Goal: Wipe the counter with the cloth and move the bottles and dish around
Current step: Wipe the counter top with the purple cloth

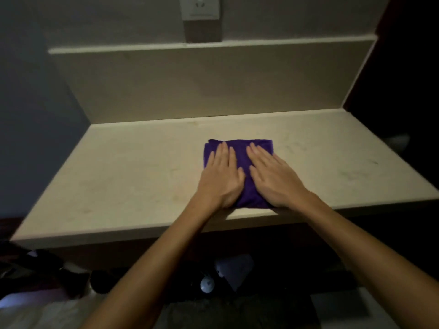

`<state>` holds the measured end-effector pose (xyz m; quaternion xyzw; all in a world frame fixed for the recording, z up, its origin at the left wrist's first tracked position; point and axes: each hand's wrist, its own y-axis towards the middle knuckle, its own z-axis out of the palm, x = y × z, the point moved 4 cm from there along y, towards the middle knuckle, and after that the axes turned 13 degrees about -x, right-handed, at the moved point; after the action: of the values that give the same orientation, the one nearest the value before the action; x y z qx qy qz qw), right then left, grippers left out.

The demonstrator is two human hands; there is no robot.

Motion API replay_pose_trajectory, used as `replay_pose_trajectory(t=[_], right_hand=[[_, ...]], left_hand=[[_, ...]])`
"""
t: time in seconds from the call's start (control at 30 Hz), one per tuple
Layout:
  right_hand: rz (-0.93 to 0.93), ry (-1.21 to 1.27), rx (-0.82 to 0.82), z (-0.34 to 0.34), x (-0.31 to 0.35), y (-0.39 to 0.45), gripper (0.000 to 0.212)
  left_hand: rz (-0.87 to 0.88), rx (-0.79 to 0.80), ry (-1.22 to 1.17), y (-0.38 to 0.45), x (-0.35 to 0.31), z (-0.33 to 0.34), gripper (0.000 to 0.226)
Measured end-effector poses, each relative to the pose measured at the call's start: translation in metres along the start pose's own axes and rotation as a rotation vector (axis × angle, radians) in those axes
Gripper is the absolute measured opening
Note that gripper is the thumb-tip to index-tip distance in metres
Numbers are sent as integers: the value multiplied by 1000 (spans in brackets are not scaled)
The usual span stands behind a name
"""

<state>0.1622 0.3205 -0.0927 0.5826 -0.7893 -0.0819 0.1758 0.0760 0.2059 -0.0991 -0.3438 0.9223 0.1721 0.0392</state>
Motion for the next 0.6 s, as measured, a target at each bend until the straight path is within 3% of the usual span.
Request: replay_pose_trajectory(t=[0.17,0.33,0.6], right_hand=[[177,-41,20,-41,-131,-43,60],[217,-71,21,-67,-221,-67,83],[191,-96,56,-84,-287,-71,58]], left_hand=[[146,32,-106,44,-133,41,69],[198,69,-124,68,-223,66,70],[114,10,-140,82,-284,85,71]])
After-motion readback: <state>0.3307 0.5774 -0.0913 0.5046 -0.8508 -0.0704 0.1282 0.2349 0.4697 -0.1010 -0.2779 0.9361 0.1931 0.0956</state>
